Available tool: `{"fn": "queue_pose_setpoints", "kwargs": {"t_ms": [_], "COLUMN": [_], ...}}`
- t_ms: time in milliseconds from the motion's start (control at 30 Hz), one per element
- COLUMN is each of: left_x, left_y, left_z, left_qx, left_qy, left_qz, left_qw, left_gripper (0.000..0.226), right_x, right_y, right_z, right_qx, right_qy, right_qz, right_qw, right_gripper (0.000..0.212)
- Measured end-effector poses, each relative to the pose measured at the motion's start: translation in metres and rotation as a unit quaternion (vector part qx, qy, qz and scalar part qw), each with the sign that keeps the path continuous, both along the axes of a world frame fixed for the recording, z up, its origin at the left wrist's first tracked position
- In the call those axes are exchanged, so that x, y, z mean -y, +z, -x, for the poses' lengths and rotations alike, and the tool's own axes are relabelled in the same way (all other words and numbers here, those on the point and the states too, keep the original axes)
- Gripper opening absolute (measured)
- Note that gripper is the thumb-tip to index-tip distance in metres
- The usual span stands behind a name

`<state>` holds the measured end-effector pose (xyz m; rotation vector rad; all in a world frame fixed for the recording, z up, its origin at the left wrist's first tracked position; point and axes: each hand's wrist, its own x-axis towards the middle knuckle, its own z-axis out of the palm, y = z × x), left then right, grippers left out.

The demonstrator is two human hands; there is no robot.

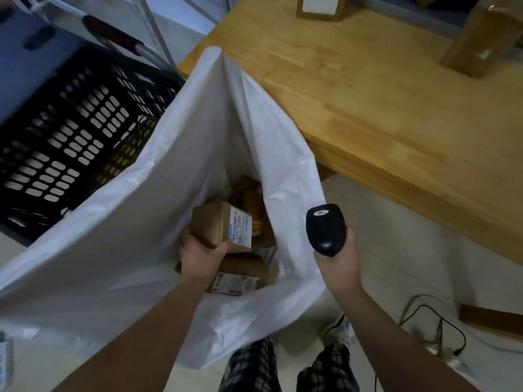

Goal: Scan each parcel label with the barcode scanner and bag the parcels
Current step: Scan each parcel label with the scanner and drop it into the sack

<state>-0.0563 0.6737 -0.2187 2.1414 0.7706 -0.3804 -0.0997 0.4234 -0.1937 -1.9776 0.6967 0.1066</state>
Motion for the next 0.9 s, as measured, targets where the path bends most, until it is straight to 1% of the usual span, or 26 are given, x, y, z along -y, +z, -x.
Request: {"fn": "queue_pose_setpoints", "kwargs": {"t_ms": [100,133,200,300,400,467,533,600,700,733,800,833,867,900], "left_x": [0.009,0.013,0.024,0.047,0.074,0.089,0.099,0.104,0.104,0.102,0.097,0.094,0.092,0.091], "left_y": [0.024,0.033,0.048,0.066,0.075,0.076,0.077,0.079,0.086,0.089,0.095,0.098,0.101,0.104], "left_z": [0.003,0.005,0.007,0.005,0.0,-0.004,-0.006,-0.008,-0.012,-0.013,-0.014,-0.016,-0.017,-0.018], "left_qx": [-0.003,-0.009,-0.023,-0.009,-0.006,-0.054,-0.102,-0.102,-0.054,-0.038,-0.016,-0.009,-0.004,0.001], "left_qy": [-0.032,-0.044,-0.074,-0.123,-0.178,-0.241,-0.316,-0.34,-0.333,-0.338,-0.343,-0.341,-0.339,-0.34], "left_qz": [-0.017,-0.016,-0.011,0.01,0.014,0.013,-0.022,-0.043,-0.046,-0.052,-0.059,-0.06,-0.062,-0.065], "left_qw": [0.999,0.999,0.997,0.992,0.984,0.969,0.943,0.934,0.94,0.939,0.937,0.938,0.939,0.938], "left_gripper": [0.105,0.107,0.108,0.108,0.109,0.114,0.115,0.106,0.087,0.081,0.073,0.069,0.066,0.064], "right_x": [0.008,0.012,0.019,0.024,0.029,0.035,0.039,0.043,0.046,0.044,0.037,0.034,0.032,0.032], "right_y": [0.05,0.065,0.085,0.101,0.11,0.115,0.116,0.117,0.118,0.117,0.114,0.111,0.108,0.107], "right_z": [0.007,0.008,0.01,0.016,0.018,0.015,0.012,0.011,0.008,0.008,0.009,0.008,0.007,0.006], "right_qx": [0.083,0.098,0.102,0.134,0.125,0.126,0.119,0.103,0.09,0.085,0.11,0.111,0.081,0.023], "right_qy": [-0.043,-0.056,-0.078,-0.056,-0.044,-0.046,-0.028,-0.016,-0.001,-0.008,-0.014,0.004,0.036,0.071], "right_qz": [-0.02,-0.017,-0.002,-0.029,-0.005,0.006,0.03,0.066,0.09,0.089,0.054,0.043,0.047,0.067], "right_qw": [0.995,0.994,0.992,0.989,0.991,0.991,0.992,0.992,0.992,0.992,0.992,0.993,0.995,0.995], "right_gripper": [0.044,0.042,0.043,0.038,0.037,0.039,0.038,0.036,0.036,0.036,0.038,0.04,0.044,0.048]}}
